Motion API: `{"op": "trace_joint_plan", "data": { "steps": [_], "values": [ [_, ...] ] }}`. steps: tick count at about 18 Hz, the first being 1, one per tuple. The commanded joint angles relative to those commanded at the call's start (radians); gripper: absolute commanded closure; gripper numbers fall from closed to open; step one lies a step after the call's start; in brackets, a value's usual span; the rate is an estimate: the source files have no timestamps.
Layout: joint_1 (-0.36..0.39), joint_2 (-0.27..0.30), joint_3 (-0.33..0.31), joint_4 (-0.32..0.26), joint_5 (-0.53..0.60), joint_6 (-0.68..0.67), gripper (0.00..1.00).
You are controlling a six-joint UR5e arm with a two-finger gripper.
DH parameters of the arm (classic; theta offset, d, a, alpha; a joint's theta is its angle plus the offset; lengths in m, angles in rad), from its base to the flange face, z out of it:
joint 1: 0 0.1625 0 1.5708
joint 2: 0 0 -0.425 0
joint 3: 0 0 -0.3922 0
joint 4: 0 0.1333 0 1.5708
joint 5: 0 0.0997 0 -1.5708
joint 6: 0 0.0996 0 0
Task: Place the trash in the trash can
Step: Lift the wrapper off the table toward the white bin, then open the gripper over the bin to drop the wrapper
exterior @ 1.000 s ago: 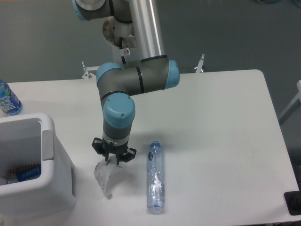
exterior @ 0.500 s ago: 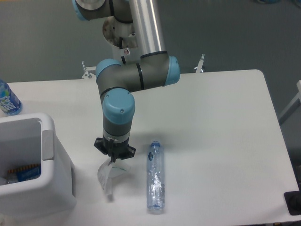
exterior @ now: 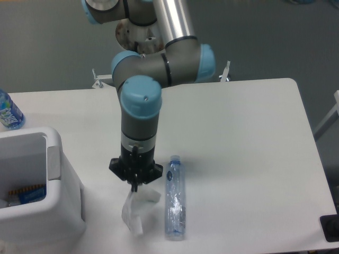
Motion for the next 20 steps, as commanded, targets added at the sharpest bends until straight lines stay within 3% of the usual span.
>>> {"op": "trace_joint_plan", "data": {
  "steps": [8,13,17,20],
  "values": [
    [-0.006,0.054,0.055,0.002,-0.052,-0.152,1.00],
    [-0.015,0.153,0.062,0.002,-0.089,-0.210,1.00],
    [-0.099,0.204,0.043,-0.002,-0.107,-0.253,1.00],
    [-0.187,0.206,0.026,-0.002,-0.107,-0.269,1.00]
  ]
}}
